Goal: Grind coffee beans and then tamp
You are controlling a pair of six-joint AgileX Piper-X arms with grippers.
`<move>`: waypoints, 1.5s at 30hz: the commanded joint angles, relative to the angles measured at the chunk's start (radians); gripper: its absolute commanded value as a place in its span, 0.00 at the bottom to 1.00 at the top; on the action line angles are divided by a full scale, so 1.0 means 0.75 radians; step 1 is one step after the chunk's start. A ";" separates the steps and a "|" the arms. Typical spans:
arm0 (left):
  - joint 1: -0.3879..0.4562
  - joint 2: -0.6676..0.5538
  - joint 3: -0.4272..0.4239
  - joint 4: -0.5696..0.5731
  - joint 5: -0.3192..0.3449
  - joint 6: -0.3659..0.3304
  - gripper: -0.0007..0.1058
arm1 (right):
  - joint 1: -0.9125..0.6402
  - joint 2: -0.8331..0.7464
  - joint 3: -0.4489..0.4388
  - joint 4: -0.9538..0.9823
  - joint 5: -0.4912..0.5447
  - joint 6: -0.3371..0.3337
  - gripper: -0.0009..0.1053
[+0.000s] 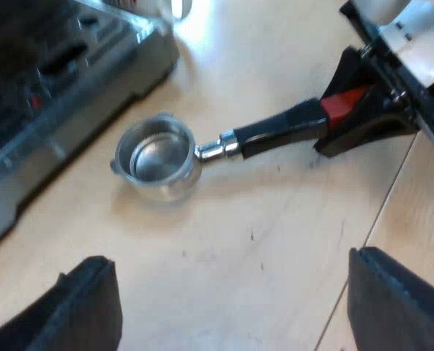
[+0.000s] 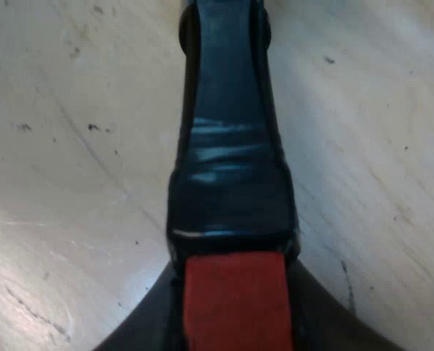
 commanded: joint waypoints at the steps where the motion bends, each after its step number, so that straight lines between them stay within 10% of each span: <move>1: -0.006 0.081 -0.007 -0.017 -0.017 -0.005 0.63 | -0.007 -0.013 0.049 -0.130 0.018 -0.011 0.01; 34: -0.006 0.293 -0.007 -0.067 0.004 0.000 0.63 | -0.138 0.123 0.214 -0.439 -0.096 -0.011 0.01; 45: -0.006 0.293 -0.007 -0.067 0.004 0.000 0.63 | -0.138 0.123 0.214 -0.436 -0.122 0.000 0.58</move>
